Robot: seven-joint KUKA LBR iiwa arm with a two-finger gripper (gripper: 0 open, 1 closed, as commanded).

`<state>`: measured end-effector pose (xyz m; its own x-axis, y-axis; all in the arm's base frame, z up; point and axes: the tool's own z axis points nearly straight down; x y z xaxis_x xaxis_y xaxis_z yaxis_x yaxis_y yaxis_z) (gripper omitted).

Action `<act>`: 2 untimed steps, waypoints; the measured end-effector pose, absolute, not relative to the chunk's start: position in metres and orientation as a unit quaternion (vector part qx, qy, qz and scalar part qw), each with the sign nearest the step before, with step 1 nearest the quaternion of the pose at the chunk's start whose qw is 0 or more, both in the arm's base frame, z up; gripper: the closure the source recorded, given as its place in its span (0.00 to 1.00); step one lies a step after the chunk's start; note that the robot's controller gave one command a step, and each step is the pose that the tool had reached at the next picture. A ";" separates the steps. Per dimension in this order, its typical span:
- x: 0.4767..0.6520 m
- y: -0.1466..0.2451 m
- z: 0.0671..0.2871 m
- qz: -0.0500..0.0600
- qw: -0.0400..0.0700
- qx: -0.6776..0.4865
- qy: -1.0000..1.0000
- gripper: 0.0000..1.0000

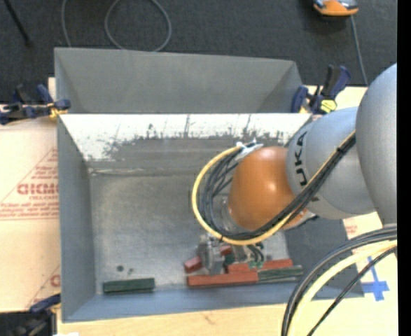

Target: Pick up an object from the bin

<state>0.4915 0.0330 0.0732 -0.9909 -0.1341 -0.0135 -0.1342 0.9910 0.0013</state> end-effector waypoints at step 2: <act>0.483 0.049 0.199 -0.001 0.005 -0.139 0.990 1.00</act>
Offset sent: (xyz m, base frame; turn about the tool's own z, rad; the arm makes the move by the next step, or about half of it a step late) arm -0.0107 0.0090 0.0390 -0.1511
